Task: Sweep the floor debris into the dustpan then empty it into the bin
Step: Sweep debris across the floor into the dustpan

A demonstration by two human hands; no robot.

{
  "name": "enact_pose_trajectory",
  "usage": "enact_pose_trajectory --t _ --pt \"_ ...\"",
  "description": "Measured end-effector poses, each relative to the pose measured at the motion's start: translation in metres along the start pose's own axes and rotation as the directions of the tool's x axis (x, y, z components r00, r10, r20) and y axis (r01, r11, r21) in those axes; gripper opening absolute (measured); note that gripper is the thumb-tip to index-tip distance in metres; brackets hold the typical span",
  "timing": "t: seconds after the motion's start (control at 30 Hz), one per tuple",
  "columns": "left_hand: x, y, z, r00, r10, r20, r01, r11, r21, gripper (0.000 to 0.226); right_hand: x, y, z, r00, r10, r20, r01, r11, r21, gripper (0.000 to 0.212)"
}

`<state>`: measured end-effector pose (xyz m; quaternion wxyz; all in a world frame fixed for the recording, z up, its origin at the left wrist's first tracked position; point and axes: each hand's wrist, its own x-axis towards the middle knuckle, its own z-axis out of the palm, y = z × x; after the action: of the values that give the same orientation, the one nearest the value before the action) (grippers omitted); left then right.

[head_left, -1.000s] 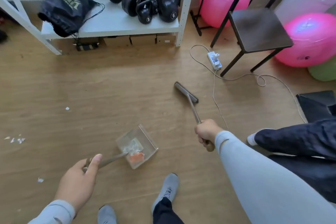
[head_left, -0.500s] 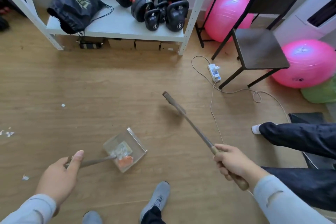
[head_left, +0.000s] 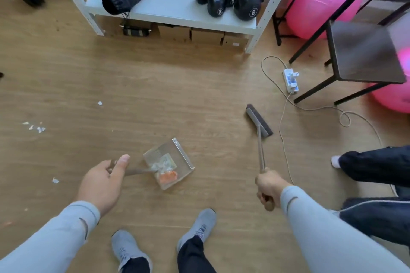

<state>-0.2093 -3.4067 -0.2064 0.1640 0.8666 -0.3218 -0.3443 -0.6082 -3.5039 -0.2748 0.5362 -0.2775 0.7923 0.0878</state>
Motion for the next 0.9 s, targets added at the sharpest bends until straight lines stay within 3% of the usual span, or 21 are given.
enact_pose_trajectory --t 0.17,0.3,0.43,0.53,0.73,0.8,0.9 --pt "-0.003 0.002 -0.001 0.999 -0.016 0.042 0.018 0.999 -0.040 0.053 -0.082 0.055 0.070 0.990 0.035 0.138 -0.018 0.992 -0.127 0.072" --pt "-0.001 -0.014 -0.020 0.997 -0.039 0.063 0.040 0.999 -0.024 0.065 -0.132 0.060 0.089 0.960 0.002 0.281 0.056 0.978 -0.199 0.087" --pt "-0.010 -0.047 -0.060 0.996 -0.048 0.073 0.052 0.997 -0.059 0.059 -0.163 0.064 0.056 0.948 -0.070 0.311 0.038 0.994 0.106 0.079" --pt "-0.019 -0.082 -0.100 0.997 -0.070 0.033 0.073 0.993 -0.092 0.063 -0.170 0.060 0.035 0.959 -0.083 0.269 0.024 0.976 0.215 0.071" --pt "-0.039 -0.152 -0.165 0.988 -0.151 -0.014 0.147 0.976 -0.159 0.073 -0.133 -0.013 0.100 0.992 -0.096 0.079 0.085 0.988 0.129 0.045" --pt "-0.045 -0.172 -0.180 0.986 -0.165 -0.020 0.159 0.972 -0.176 0.071 -0.128 -0.035 0.146 0.993 -0.074 0.090 0.067 0.995 0.076 0.034" --pt "-0.053 -0.202 -0.198 0.985 -0.168 -0.046 0.157 0.970 -0.183 0.067 -0.146 -0.049 0.221 0.979 -0.013 0.203 -0.012 0.993 0.121 0.034"
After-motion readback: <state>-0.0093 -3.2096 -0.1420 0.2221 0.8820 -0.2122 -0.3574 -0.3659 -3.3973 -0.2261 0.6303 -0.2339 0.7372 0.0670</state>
